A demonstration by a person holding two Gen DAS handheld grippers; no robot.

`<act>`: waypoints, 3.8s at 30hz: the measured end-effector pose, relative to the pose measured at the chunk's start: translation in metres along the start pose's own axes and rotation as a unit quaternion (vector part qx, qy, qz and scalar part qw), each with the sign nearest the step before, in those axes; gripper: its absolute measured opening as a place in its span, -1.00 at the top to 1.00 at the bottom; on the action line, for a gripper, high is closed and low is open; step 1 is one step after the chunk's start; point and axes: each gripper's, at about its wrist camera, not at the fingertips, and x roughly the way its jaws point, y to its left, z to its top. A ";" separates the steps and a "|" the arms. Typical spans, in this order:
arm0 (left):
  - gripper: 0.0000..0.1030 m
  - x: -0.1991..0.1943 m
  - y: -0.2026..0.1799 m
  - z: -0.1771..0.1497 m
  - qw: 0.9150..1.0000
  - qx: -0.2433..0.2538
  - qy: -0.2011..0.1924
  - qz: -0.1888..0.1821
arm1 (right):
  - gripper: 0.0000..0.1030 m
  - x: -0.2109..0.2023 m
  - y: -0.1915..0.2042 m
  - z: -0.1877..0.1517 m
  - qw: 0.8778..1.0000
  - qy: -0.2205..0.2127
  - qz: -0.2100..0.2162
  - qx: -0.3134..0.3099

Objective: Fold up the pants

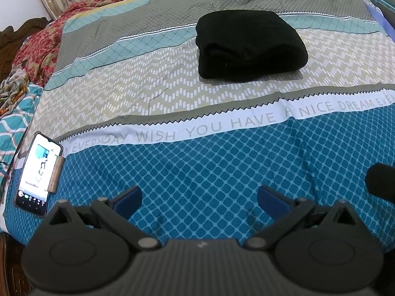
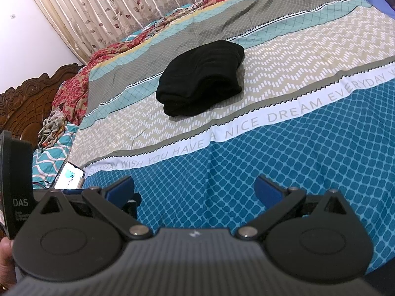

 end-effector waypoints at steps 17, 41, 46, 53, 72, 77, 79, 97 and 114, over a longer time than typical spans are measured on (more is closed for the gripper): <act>-1.00 0.004 0.000 -0.001 1.000 0.002 0.006 0.004 | -1.00 0.001 -0.001 -0.001 1.000 0.002 0.000 0.002; -1.00 0.000 0.003 0.000 1.000 -0.016 0.001 -0.007 | -1.00 0.001 -0.001 0.000 1.000 0.003 0.001 -0.001; -1.00 -0.004 0.004 0.001 1.000 -0.021 -0.003 -0.015 | -1.00 0.000 0.001 0.001 1.000 0.001 0.001 -0.006; -1.00 -0.009 0.006 0.003 0.999 -0.029 -0.009 -0.028 | -1.00 0.000 0.002 0.001 1.000 0.001 0.001 -0.007; -1.00 -0.010 0.004 0.003 0.999 -0.031 0.000 -0.032 | -1.00 0.000 0.001 0.003 1.000 0.001 0.004 -0.007; -1.00 -0.009 0.004 0.002 0.999 -0.031 0.004 -0.028 | -1.00 0.000 0.001 0.003 1.000 0.002 0.004 -0.006; -1.00 -0.008 0.003 0.002 0.999 -0.029 0.005 -0.025 | -1.00 0.001 0.000 0.003 1.000 0.003 0.004 -0.005; -1.00 -0.003 0.005 0.000 0.999 -0.036 0.016 -0.019 | -1.00 0.002 0.000 0.000 1.000 0.007 0.002 -0.001; -1.00 -0.003 0.006 0.001 0.999 -0.036 0.015 -0.016 | -1.00 0.002 -0.001 -0.001 1.000 0.008 0.002 -0.001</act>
